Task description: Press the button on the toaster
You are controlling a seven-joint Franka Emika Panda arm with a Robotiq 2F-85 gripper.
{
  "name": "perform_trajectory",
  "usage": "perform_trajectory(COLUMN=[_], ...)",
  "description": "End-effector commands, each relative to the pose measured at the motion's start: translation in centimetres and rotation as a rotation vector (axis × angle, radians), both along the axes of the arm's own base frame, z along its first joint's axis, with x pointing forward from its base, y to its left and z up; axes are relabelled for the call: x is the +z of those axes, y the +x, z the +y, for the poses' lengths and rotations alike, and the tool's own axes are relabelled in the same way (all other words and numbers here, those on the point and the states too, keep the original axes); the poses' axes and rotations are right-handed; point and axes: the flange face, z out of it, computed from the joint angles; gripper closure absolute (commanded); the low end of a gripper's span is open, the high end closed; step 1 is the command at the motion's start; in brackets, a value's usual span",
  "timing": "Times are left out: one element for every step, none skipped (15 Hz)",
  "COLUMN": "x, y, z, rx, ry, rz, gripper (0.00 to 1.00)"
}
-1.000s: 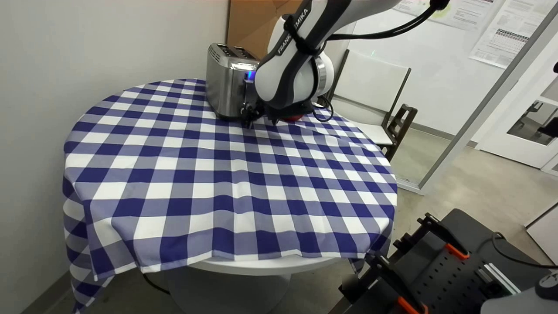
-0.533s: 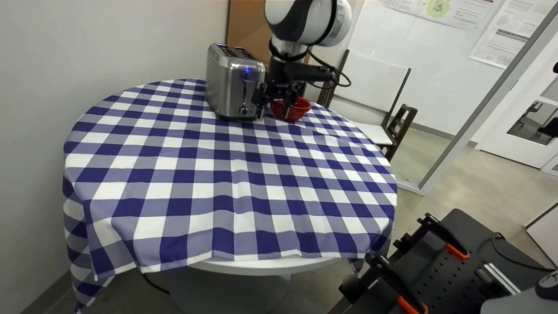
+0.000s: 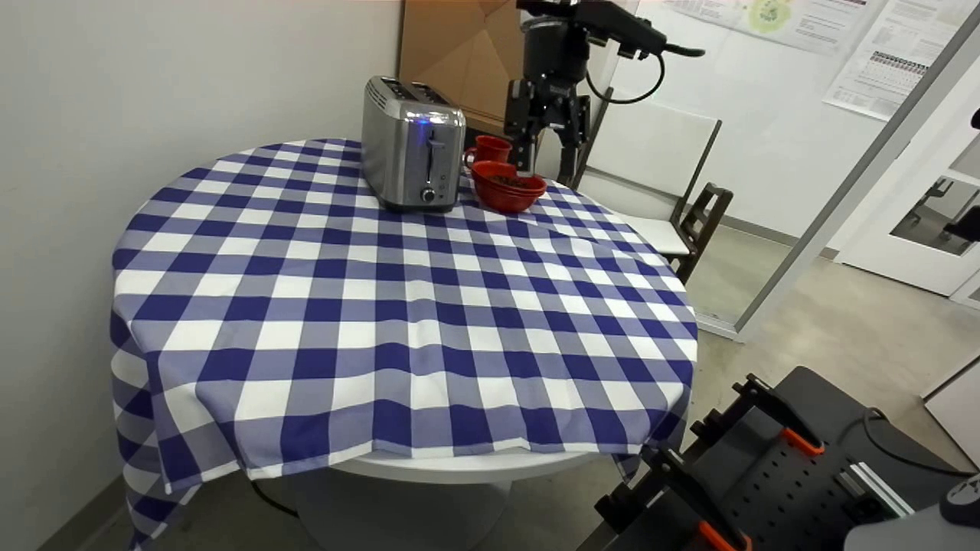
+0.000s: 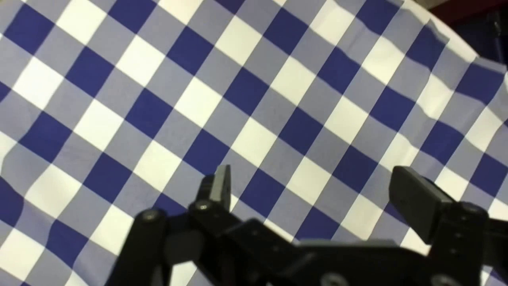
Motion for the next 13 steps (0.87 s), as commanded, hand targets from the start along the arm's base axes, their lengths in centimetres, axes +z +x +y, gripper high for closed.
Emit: perform_trajectory(x=[2.2,2.6,2.9,3.2,3.4,3.6,3.7,2.9,3.0,3.1,3.3,3.4,3.5], y=[-6.6,-7.9,-8.9,-9.9,-11.2,-12.3,-13.8,-10.2,-11.4,-12.4,-13.1,-13.4,-13.5], z=[0.9,1.1,1.2,1.2,1.2,0.8,0.4,1.0,0.8,0.6,0.5,0.5,0.5], rx=[0.051,0.054,0.037,0.020,0.015,-0.029,-0.060,-0.010,-0.029,-0.039,-0.044,-0.045,-0.045], ry=[-0.052,-0.065,-0.065,-0.059,-0.056,-0.022,0.010,-0.021,-0.010,-0.005,-0.003,-0.002,-0.002], rz=[-0.041,-0.073,-0.127,-0.186,-0.224,-0.274,-0.305,-0.228,-0.253,-0.267,-0.275,-0.279,-0.282], gripper=[0.00,0.00,0.00,0.00,0.00,0.00,0.00,0.00,0.00,0.00,0.00,0.00,0.00])
